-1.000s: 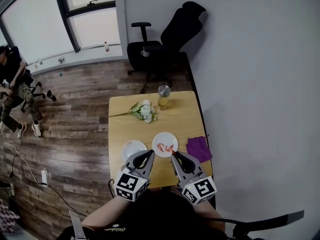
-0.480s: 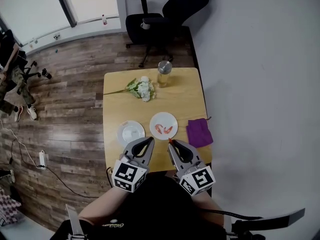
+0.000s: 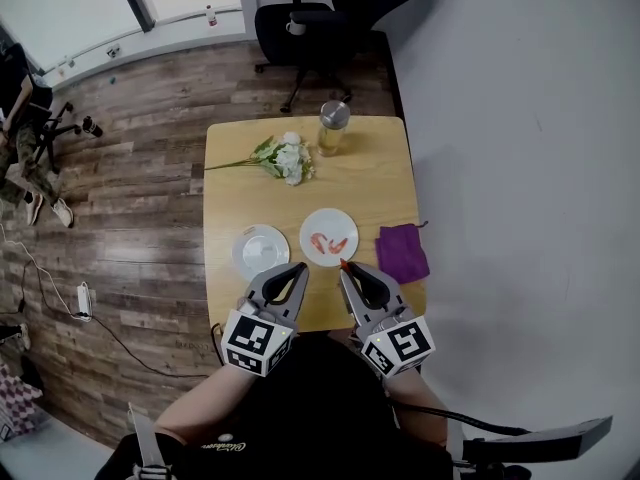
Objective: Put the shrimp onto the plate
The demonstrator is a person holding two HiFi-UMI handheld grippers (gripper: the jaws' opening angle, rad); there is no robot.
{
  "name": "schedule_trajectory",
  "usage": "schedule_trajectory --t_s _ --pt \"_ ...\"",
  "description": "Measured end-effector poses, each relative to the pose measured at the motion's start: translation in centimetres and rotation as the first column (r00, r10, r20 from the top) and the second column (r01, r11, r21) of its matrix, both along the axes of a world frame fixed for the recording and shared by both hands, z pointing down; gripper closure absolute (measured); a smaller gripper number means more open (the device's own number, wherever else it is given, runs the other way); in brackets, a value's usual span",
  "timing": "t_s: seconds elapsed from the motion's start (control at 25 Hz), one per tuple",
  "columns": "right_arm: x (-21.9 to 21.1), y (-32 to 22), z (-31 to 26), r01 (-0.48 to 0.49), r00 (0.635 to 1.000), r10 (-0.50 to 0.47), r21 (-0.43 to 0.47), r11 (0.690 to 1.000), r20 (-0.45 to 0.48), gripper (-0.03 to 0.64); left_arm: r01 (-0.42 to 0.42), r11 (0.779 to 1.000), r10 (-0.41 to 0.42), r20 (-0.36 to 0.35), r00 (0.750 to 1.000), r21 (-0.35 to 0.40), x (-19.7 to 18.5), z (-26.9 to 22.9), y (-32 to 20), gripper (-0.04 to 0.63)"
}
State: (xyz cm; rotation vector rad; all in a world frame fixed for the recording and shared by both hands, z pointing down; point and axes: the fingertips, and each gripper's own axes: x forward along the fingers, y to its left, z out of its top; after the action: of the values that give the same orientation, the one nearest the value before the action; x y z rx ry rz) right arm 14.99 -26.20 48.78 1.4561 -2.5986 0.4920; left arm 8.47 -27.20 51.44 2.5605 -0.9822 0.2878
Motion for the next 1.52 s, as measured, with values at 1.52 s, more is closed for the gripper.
schedule_trajectory --t_s 1.52 --pt "1.0 -10.0 20.1 0.164 0.78 -0.306 -0.294 0.942 -0.545 0.569 0.019 0.999 -0.018 0.022 1.0 -0.04 -0.7 2.0 -0.6 0.592"
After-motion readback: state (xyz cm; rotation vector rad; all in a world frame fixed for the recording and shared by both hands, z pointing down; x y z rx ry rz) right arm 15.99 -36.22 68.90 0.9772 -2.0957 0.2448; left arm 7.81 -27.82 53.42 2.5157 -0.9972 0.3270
